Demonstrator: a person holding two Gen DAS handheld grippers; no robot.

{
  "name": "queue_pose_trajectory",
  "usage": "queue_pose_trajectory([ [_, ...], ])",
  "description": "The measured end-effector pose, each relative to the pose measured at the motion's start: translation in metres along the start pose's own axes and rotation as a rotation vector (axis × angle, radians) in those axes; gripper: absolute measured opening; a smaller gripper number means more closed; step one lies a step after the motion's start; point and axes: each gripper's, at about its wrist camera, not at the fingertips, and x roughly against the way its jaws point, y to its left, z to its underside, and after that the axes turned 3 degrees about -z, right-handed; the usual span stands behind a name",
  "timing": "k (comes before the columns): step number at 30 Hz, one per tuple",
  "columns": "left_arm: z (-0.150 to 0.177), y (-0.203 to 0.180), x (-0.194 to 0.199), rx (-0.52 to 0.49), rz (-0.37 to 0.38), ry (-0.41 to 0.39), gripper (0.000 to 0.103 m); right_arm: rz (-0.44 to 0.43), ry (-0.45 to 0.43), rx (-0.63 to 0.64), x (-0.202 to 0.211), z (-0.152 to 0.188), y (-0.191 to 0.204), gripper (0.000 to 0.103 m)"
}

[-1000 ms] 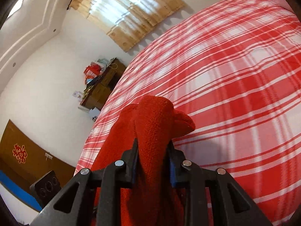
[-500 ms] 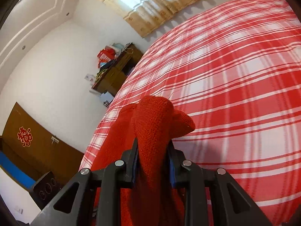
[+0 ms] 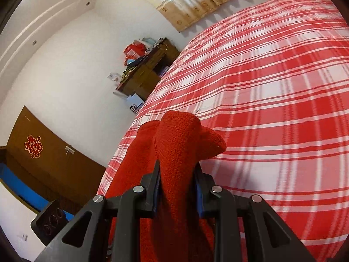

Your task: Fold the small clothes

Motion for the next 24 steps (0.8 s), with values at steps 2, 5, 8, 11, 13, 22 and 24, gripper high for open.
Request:
queue_pose_trajectory([
  [2,0.001,0.005,0.004,0.005,-0.011,-0.007,0.043,-0.009,0.01,0.007,-0.008,0.0,0.005,0.026],
  [5,0.006,0.014,0.013,0.007,-0.03,-0.019,0.043,-0.021,0.026,0.015,-0.022,0.0,0.013,0.026],
  [8,0.012,0.025,0.02,0.018,-0.048,-0.024,0.043,-0.029,0.042,0.027,-0.034,0.002,0.022,0.026],
  [11,0.015,0.031,0.024,0.028,-0.063,-0.028,0.043,-0.029,0.06,0.044,-0.045,0.003,0.031,0.026],
  [13,0.017,0.034,0.027,0.033,-0.07,-0.031,0.043,-0.03,0.069,0.052,-0.051,0.002,0.035,0.026],
  [22,0.032,0.047,0.033,0.048,-0.103,-0.04,0.043,-0.018,0.128,0.068,-0.086,0.007,0.045,0.026],
  [24,0.034,0.05,0.032,0.051,-0.11,-0.035,0.043,-0.012,0.144,0.072,-0.095,0.009,0.046,0.026],
])
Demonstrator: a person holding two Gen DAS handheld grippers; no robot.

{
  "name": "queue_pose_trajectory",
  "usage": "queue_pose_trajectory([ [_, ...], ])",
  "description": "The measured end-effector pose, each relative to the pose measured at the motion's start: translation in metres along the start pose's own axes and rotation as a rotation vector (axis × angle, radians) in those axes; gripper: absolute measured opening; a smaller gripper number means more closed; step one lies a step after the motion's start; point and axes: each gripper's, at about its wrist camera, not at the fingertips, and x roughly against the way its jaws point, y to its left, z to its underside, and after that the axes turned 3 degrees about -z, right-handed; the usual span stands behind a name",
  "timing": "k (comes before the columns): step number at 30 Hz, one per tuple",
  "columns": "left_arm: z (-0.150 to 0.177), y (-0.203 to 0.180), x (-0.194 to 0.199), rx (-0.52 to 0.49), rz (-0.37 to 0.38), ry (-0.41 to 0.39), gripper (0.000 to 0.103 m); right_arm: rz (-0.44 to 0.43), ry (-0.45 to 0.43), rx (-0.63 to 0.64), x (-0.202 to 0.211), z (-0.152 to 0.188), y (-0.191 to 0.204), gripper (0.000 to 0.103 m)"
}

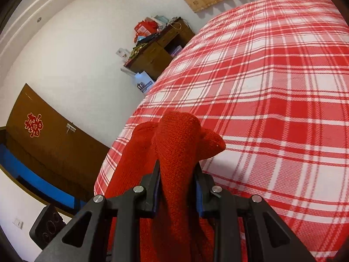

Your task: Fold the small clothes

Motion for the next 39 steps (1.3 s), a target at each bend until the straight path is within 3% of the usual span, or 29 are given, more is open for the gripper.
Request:
queue_pose_trajectory([
  [20,0.027,0.017,-0.009,0.027,-0.049,0.038,0.043,0.038,0.058,-0.032,-0.035,0.002,-0.016,0.026],
  [28,0.037,0.016,-0.011,0.048,-0.062,0.05,0.048,0.103,0.08,-0.05,-0.047,0.005,-0.031,0.029],
  [33,0.041,0.009,-0.008,0.021,-0.106,0.047,0.058,0.135,0.078,-0.046,-0.046,0.008,-0.036,0.031],
  [39,0.04,0.0,0.001,-0.019,-0.149,0.044,0.058,0.181,0.035,-0.028,-0.033,0.01,-0.034,0.037],
])
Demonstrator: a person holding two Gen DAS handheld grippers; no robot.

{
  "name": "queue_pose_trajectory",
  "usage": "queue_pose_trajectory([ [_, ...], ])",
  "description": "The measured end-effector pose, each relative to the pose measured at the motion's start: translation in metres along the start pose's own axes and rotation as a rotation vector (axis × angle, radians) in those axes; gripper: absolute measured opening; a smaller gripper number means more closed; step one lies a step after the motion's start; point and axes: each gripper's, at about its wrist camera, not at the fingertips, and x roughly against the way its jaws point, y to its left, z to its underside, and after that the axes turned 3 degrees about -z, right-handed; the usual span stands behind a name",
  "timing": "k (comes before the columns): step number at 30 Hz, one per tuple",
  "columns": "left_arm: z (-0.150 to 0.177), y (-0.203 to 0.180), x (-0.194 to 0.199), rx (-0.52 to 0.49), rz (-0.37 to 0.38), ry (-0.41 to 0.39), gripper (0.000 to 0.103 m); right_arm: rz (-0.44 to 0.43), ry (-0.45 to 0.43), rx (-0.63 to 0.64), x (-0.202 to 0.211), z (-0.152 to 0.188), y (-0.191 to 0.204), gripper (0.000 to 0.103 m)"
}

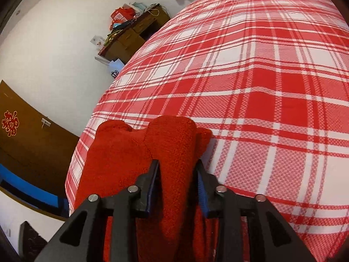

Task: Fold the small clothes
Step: 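Open both tools to release the folded sweater on the bed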

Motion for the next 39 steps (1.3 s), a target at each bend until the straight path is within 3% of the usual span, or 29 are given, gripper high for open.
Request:
queue_pose_trajectory([
  [3,-0.005,0.0,0.016,-0.032,-0.027,-0.019,0.061,0.036,-0.088,0.03,0.031,0.001,0.007,0.039],
  [7,-0.018,0.005,0.046,-0.035,-0.077,-0.127,0.088,-0.091,-0.191,0.054,0.08,0.017,0.031,0.053],
  [9,-0.027,0.009,0.049,-0.017,-0.103,-0.172,0.092,-0.169,-0.184,0.102,0.088,0.033,0.051,0.057],
  [11,-0.036,0.018,0.037,0.004,-0.154,-0.185,0.093,-0.23,-0.112,0.159,0.079,0.05,0.067,0.057],
  [13,-0.038,0.028,0.02,0.029,-0.217,-0.171,0.093,-0.189,-0.042,0.158,0.062,0.064,0.067,0.057],
  [15,-0.038,0.041,-0.007,0.059,-0.286,-0.086,0.093,-0.111,-0.008,0.122,0.044,0.076,0.052,0.057],
  [19,-0.025,0.047,-0.021,0.087,-0.263,-0.045,0.094,-0.166,-0.059,0.088,0.053,0.082,0.038,0.057],
  [22,-0.02,0.048,-0.014,0.104,-0.254,-0.045,0.095,-0.114,-0.109,0.059,0.078,0.089,0.045,0.057],
  [27,-0.018,0.032,0.025,0.083,-0.241,-0.105,0.102,0.175,-0.341,0.161,0.133,0.116,0.081,0.07],
  [33,-0.033,0.012,0.045,0.048,-0.201,-0.172,0.103,0.221,-0.418,0.246,0.164,0.127,0.109,0.07],
  [39,-0.037,0.005,0.062,0.031,-0.181,-0.226,0.103,0.222,-0.43,0.256,0.177,0.134,0.114,0.07],
])
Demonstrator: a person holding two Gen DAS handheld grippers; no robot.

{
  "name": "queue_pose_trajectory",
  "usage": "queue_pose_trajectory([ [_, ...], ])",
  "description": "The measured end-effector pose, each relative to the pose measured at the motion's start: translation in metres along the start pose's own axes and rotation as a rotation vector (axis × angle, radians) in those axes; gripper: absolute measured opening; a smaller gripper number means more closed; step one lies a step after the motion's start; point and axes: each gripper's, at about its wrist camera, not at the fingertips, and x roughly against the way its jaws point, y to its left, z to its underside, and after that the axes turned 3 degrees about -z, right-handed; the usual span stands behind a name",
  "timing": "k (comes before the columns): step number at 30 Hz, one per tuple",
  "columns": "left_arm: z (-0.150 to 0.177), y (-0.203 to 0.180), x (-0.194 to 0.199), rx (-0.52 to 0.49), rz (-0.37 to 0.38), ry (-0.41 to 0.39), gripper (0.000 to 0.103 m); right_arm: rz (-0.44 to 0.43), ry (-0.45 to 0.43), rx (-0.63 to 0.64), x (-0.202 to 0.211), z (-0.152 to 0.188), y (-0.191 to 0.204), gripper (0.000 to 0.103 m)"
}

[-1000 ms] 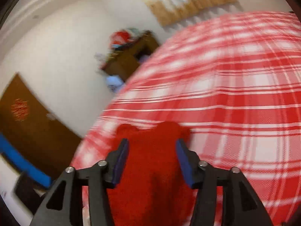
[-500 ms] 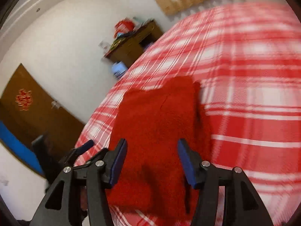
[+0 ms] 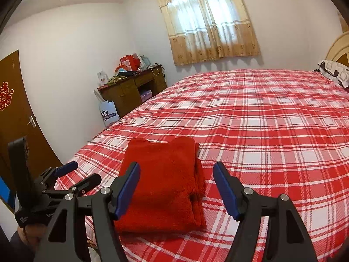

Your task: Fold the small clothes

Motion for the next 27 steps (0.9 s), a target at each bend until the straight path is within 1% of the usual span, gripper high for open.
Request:
queue_pose_trajectory([
  [5,-0.005,0.0008,0.009,0.01,0.008,-0.026,0.103,-0.006,0.0,0.01,0.0052,0.0017,0.0051,0.07],
  [9,-0.0064,-0.0014,0.0101,0.007,0.012,-0.032,0.103,-0.006,0.0,0.011,0.007,0.0022,0.0059,0.071],
  [27,-0.0047,-0.0013,0.0083,0.006,0.013,-0.027,0.103,-0.006,0.0,0.008,0.0096,0.0046,0.0086,0.071],
])
